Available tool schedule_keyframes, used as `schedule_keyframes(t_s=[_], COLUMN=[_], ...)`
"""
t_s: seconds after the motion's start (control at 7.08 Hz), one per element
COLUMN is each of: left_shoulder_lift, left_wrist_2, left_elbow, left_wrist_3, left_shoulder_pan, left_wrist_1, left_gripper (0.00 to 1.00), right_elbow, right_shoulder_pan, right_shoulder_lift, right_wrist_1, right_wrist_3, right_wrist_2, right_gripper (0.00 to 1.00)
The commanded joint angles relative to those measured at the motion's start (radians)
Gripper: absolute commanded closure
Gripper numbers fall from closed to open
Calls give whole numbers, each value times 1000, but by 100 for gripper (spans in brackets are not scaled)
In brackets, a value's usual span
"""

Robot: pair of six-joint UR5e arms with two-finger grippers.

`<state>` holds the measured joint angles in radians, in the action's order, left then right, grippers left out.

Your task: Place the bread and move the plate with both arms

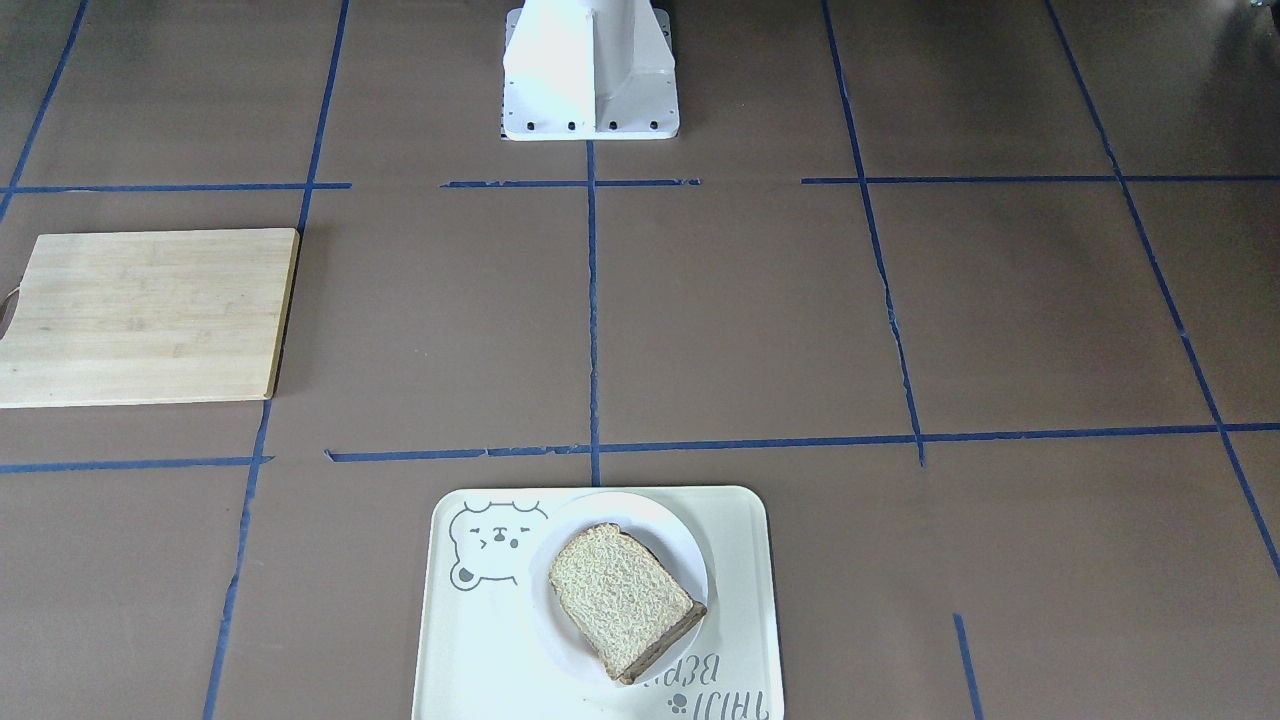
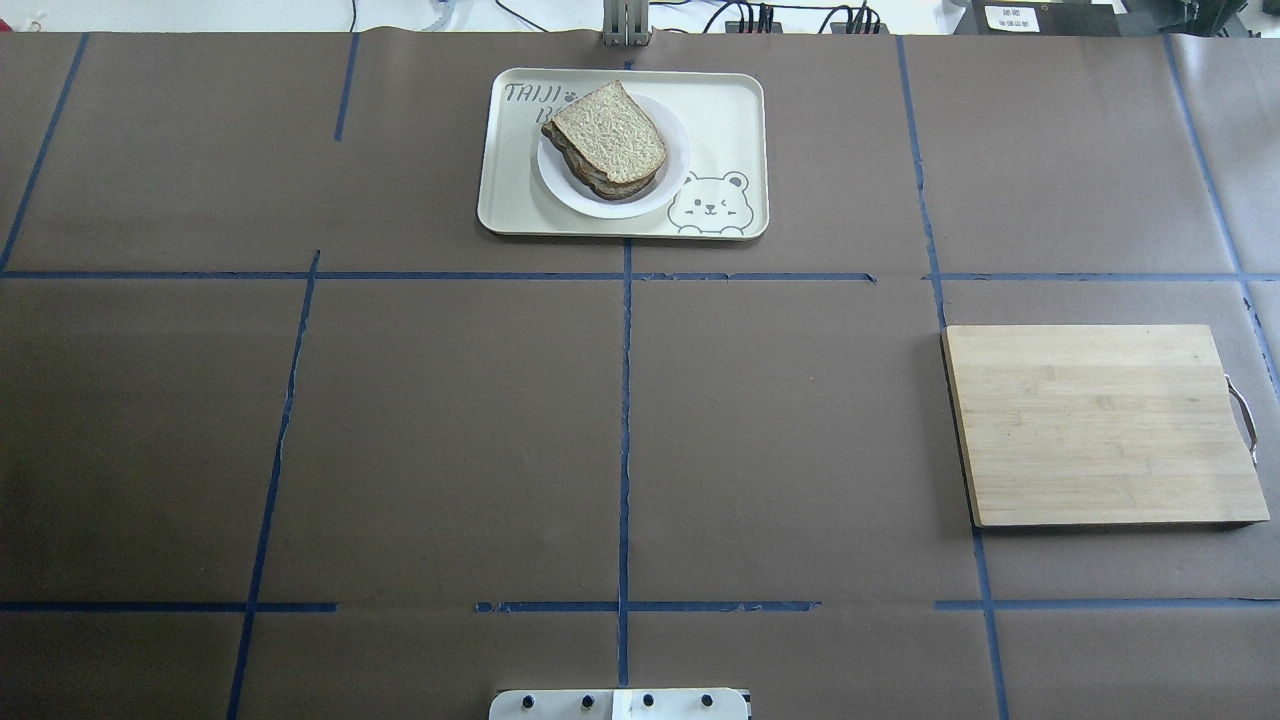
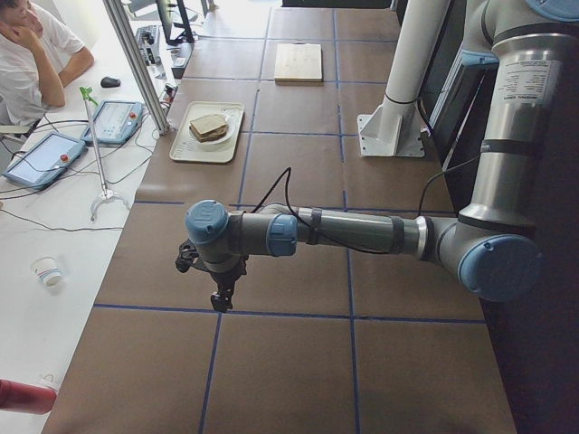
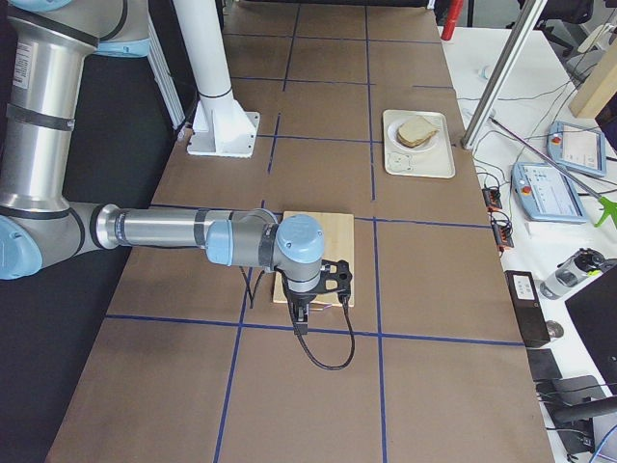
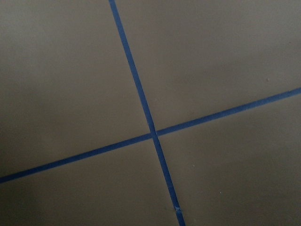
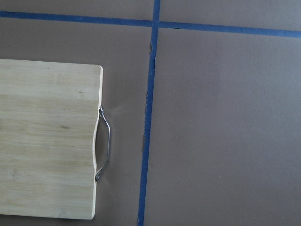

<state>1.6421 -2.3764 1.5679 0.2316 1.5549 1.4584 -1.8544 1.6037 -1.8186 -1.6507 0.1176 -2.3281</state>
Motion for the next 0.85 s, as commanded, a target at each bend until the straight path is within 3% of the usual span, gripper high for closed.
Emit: schedule_keyframes(t_s=[0.0,0.42,0.71], left_shoulder_lift=[-85,-139,-194], left_wrist_2=[-21,-21,-20], left_elbow=[79,254,228], left_wrist_3=[2,11,28], left_shoulder_pan=[8,88,88], left_wrist_1=[-81,-232,-140], left_gripper=[0,0,0], right_elbow=[49,89,89], right_shoulder_pan=[4,-17,-22], right_shoulder_lift=[45,125,137], right_wrist_1=[-14,-41,-77], right_wrist_3=[10,10,11], right_wrist_2=[-7,-25,-24], right_gripper=[1,0,0])
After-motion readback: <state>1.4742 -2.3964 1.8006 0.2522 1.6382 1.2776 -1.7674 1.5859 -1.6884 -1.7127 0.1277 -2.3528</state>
